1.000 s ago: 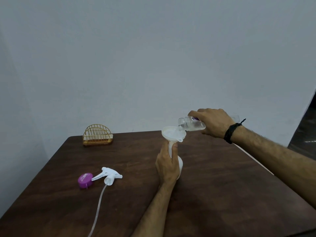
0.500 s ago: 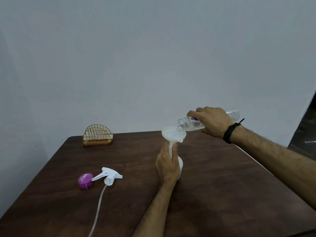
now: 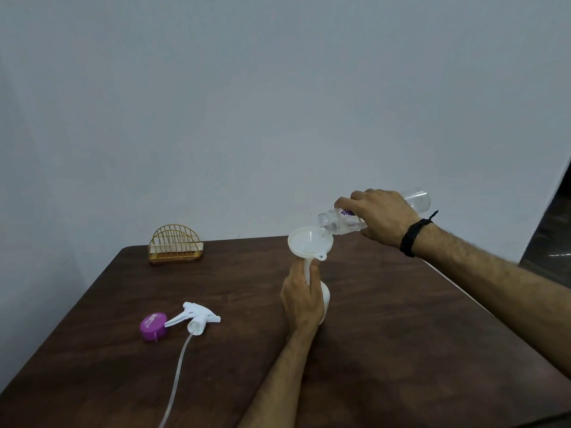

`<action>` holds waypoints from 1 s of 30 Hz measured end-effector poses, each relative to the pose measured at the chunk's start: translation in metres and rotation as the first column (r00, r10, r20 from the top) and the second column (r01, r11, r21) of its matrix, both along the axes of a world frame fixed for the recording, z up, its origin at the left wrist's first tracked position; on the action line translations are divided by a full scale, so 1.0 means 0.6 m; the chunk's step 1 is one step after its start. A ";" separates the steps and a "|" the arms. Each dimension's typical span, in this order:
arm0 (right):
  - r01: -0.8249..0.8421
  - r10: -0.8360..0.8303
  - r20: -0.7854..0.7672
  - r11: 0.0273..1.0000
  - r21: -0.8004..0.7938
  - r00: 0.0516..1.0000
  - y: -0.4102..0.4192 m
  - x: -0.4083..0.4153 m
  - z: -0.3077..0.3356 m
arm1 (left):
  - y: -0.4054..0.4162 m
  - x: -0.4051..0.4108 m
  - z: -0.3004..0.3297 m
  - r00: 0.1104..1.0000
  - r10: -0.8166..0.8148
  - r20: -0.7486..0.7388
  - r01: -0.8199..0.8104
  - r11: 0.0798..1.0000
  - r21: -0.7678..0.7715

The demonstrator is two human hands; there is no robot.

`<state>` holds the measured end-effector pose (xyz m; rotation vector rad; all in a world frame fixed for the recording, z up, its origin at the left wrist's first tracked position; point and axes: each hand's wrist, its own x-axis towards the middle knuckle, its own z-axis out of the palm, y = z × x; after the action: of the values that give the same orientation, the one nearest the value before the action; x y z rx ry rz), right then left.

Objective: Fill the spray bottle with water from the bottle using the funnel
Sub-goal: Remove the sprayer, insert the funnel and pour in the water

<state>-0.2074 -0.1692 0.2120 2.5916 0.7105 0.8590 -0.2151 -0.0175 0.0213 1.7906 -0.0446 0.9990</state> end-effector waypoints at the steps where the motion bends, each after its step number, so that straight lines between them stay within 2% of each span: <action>1: -0.003 0.003 -0.001 1.000 0.001 1.000 0.001 0.000 0.000 | 0.000 -0.001 0.001 1.000 -0.001 0.000 0.001 1.000 0.004; 10: -0.013 0.015 0.038 0.999 -0.047 0.999 0.004 0.001 0.002 | 0.000 -0.006 0.007 1.000 -0.001 -0.002 0.001 1.000 0.015; 24: -0.014 0.089 0.257 0.960 -0.281 0.962 0.013 0.002 -0.005 | 0.001 -0.008 0.007 1.000 -0.003 -0.009 0.003 1.000 0.010; 28: -0.009 0.093 0.302 0.964 -0.267 0.949 0.013 0.000 -0.006 | 0.001 -0.009 0.008 1.000 -0.001 -0.015 0.001 1.000 0.014; 30: -0.012 0.074 0.261 0.973 -0.231 0.962 0.014 -0.002 -0.008 | 0.001 -0.010 0.008 1.000 -0.001 -0.016 0.002 1.000 0.015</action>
<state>-0.2083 -0.1607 0.2072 2.2114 0.7408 1.0508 -0.2208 -0.0171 0.0263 1.8119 -0.0438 0.9858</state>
